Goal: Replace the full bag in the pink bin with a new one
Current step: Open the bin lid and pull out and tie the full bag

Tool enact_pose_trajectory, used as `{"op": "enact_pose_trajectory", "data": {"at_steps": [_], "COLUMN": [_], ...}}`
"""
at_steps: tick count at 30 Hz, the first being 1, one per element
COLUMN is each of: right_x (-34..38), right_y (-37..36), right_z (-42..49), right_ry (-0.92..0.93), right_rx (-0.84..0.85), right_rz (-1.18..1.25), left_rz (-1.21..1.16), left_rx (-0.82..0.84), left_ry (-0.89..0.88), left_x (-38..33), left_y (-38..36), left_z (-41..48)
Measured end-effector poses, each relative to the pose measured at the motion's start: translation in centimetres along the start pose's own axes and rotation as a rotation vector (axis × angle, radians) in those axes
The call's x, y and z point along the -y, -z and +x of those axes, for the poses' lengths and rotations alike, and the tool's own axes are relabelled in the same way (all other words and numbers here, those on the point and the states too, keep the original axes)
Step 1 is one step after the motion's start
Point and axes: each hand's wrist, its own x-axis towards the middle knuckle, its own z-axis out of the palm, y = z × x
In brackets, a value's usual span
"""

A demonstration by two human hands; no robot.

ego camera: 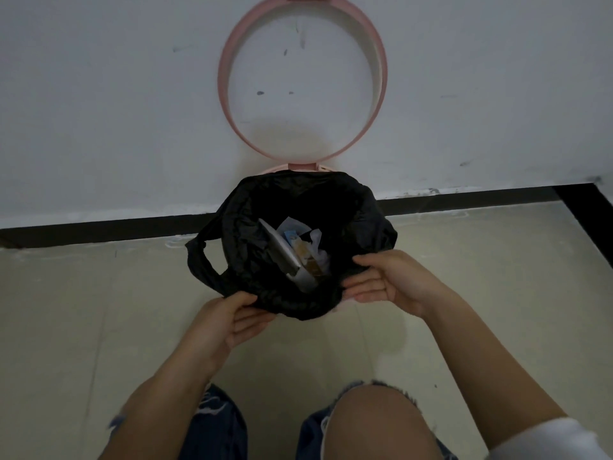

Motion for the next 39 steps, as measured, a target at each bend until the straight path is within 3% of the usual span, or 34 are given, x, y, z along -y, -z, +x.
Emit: {"op": "enact_pose_trajectory", "data": {"at_steps": [2,4,7,10,13,16,19,22,24,29,32,35,39], "right_x": [-0.3,-0.8,-1.0,-1.3,-1.9,-2.2,-2.0,-1.4,-0.9,-0.2,0.0,-0.3,-1.0], "right_y": [-0.7,-1.2,-1.0,0.4,0.7,-0.5,-2.2,-3.2,-3.2,-0.3,2.3,4.4,4.9], "right_z": [-0.1,0.0,0.4,1.1,0.7,0.2,0.5,0.9,0.9,1.8,2.0,2.6,4.5], "right_ry": [0.009,0.014,0.005,0.029,0.048,0.034,0.046,0.027,0.024,0.199,0.250,0.150,-0.129], "right_rx": [0.030,0.061,0.095,0.013,0.046,0.201,0.194,0.181,0.208,-0.080,-0.271,-0.503,-0.383], "right_rz": [-0.183,-0.195,0.053,0.312,0.129,0.025,-0.042,-0.136,-0.141,0.142,0.161,0.093,0.280], "left_rz": [0.130,0.165,0.007,-0.064,0.157,0.031,-0.029,0.022,0.183,0.342,0.517,0.442,-0.035], "left_rx": [-0.023,-0.035,0.019,0.001,-0.073,-0.019,-0.011,-0.177,-0.273,-0.400,-0.457,-0.494,-0.445], "left_ry": [-0.053,-0.096,-0.039,-0.017,-0.137,-0.147,-0.205,-0.274,-0.323,-0.562,-0.661,-0.536,-0.242], "left_x": [0.6,0.9,0.4,-0.1,0.2,1.1,2.2,3.3,3.4,-0.3,-3.4,-5.3,-6.7], "left_y": [0.1,0.1,0.0,0.0,0.1,-0.2,-0.5,-1.2,-1.6,-1.5,-1.9,-0.9,0.3], "left_z": [-0.1,-0.3,-0.2,-0.1,0.2,0.2,0.2,-0.1,-0.5,-0.2,0.8,2.4,3.5]}}
